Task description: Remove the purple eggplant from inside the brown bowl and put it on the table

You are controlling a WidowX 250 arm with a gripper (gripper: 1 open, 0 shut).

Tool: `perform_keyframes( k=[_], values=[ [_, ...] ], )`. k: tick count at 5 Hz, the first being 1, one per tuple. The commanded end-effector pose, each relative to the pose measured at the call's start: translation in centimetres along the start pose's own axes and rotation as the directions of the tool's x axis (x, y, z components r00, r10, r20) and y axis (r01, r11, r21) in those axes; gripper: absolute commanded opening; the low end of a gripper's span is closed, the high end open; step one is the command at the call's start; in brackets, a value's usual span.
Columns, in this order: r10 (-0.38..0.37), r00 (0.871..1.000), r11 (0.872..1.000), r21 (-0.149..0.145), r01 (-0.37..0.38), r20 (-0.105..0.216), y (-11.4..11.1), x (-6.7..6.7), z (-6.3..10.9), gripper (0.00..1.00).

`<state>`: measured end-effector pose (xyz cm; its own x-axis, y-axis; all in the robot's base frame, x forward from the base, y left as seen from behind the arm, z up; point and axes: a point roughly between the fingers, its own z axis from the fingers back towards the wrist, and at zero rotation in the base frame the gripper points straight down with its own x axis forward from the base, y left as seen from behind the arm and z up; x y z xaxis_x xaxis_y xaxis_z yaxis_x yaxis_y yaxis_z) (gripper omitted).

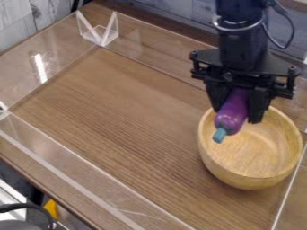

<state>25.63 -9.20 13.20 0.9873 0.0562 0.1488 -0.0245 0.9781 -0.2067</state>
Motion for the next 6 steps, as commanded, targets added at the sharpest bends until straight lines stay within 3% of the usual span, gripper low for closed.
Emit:
perform_keyframes(
  k=[1,6],
  values=[
    [-0.007,0.999,1.000,-0.008,0.007,0.043,0.2,0.1,1.3,0.00],
    [0.000,1.000,0.999,0.036,0.000,0.004,2.2,-1.8,1.0,0.00]
  ],
)
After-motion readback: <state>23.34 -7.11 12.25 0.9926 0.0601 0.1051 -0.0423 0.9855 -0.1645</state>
